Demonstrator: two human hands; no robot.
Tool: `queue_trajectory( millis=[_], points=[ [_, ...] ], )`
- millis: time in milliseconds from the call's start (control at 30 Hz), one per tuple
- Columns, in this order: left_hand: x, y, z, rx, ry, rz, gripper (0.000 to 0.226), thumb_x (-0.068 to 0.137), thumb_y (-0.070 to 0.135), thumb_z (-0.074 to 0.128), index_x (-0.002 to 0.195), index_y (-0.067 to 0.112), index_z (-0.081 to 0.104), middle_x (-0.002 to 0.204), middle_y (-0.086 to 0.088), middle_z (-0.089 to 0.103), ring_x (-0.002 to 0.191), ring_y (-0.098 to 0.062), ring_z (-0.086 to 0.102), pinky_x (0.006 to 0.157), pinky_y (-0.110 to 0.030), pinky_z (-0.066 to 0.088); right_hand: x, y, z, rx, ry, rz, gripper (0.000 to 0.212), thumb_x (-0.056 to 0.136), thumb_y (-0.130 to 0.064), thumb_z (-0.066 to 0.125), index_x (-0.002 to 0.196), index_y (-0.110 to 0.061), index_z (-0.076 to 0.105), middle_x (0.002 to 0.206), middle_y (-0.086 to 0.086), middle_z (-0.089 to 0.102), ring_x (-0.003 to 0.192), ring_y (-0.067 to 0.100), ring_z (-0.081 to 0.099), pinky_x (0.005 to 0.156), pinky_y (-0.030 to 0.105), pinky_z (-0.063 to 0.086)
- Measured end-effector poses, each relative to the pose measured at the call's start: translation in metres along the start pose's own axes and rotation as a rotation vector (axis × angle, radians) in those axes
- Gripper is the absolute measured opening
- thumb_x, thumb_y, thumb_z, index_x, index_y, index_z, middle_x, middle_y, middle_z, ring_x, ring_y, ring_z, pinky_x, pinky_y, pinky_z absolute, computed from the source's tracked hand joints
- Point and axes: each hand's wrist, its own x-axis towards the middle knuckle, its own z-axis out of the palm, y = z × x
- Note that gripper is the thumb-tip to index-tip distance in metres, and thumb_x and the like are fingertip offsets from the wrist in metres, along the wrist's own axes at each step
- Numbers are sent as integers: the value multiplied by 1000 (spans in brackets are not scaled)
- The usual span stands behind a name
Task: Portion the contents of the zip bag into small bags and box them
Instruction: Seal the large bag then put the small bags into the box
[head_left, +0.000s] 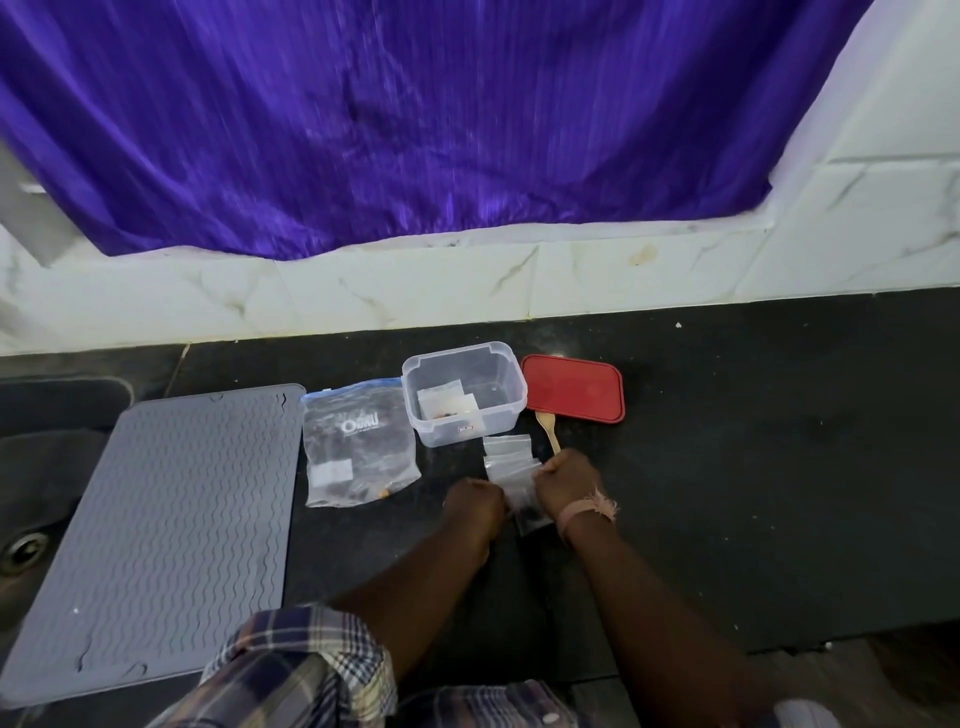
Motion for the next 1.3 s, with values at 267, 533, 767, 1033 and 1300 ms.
queue_trajectory(
  millis=[267, 533, 767, 1033, 1300],
  points=[
    [-7, 23, -22, -267, 358, 219, 30, 103, 27, 44, 124, 9, 56, 122, -15, 65, 112, -37, 61, 98, -42, 49, 16, -62, -51, 330, -126, -136, 4, 87, -4, 64, 90, -7, 65, 81, 5, 65, 75, 19, 57, 62, 26, 45],
    [11, 55, -49, -541, 451, 57, 55, 96, 38, 64, 140, 14, 39, 144, -19, 48, 122, -39, 56, 102, -47, 52, 64, -127, -21, 391, 29, -149, 10, 90, -11, 61, 87, -19, 65, 99, 5, 72, 90, 21, 67, 82, 28, 54],
    [31, 70, -69, -389, 399, 45, 45, 98, 19, 59, 140, 21, 45, 140, -16, 44, 104, -30, 55, 88, -39, 52, 90, -142, 4, -40, -32, -268, 25, 93, -11, 56, 113, -3, 68, 119, 16, 68, 112, 33, 65, 93, 32, 51],
    [53, 67, -67, -394, 372, -16, 38, 93, 6, 61, 131, 11, 56, 125, -15, 64, 108, -33, 64, 93, -42, 58, 103, -145, 32, -336, -75, -270, 38, 102, -11, 46, 138, -1, 51, 136, 20, 59, 128, 32, 55, 107, 34, 41],
    [59, 64, -61, -393, 418, -12, 35, 93, 6, 57, 127, 12, 58, 123, -15, 66, 105, -33, 65, 90, -45, 60, 83, -161, 53, -770, 124, -505, 30, 100, -8, 46, 124, -7, 64, 125, 12, 65, 117, 31, 63, 93, 39, 51]
  ],
)
